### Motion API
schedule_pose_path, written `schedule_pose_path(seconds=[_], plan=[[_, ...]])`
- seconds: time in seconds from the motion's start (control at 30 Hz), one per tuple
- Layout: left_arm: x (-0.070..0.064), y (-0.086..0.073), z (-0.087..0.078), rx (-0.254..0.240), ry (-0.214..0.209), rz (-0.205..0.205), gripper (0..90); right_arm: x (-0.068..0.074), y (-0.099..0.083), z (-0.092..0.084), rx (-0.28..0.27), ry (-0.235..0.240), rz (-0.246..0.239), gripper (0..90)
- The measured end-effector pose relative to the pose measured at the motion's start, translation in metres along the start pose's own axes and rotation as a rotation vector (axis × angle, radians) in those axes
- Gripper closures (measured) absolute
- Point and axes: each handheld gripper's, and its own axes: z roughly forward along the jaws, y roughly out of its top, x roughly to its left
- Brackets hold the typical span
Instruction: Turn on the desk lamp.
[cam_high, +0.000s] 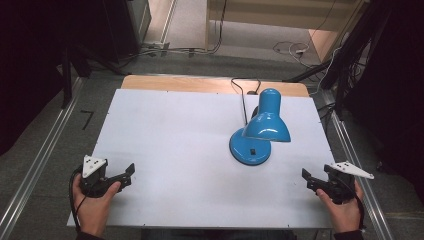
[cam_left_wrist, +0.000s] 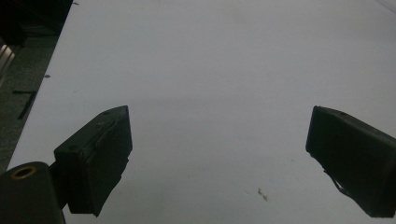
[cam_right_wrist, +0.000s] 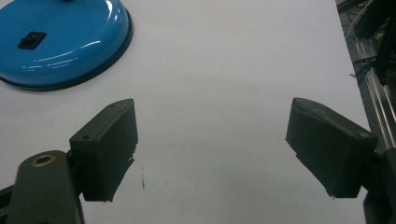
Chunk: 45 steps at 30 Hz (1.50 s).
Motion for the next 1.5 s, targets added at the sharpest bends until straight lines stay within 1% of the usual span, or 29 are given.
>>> schedule_pose_path(seconds=[0.53,0.93,1.13,1.5], plan=[[0.000,0.000,0.000,0.002,-0.001,0.002,7.4,0.006,0.003,0.001,-0.001,0.011,-0.005,15.4],[0.000,0.000,0.001,0.002,-0.001,0.003,7.4,0.014,0.006,0.004,-0.006,0.028,-0.031,15.6],[0.000,0.000,0.001,0.002,-0.002,0.003,7.4,0.016,0.008,0.004,-0.011,0.030,-0.029,15.6],[-0.001,0.000,0.001,0.002,0.000,0.002,7.4,0.020,0.010,0.006,-0.011,0.040,-0.046,15.7]])
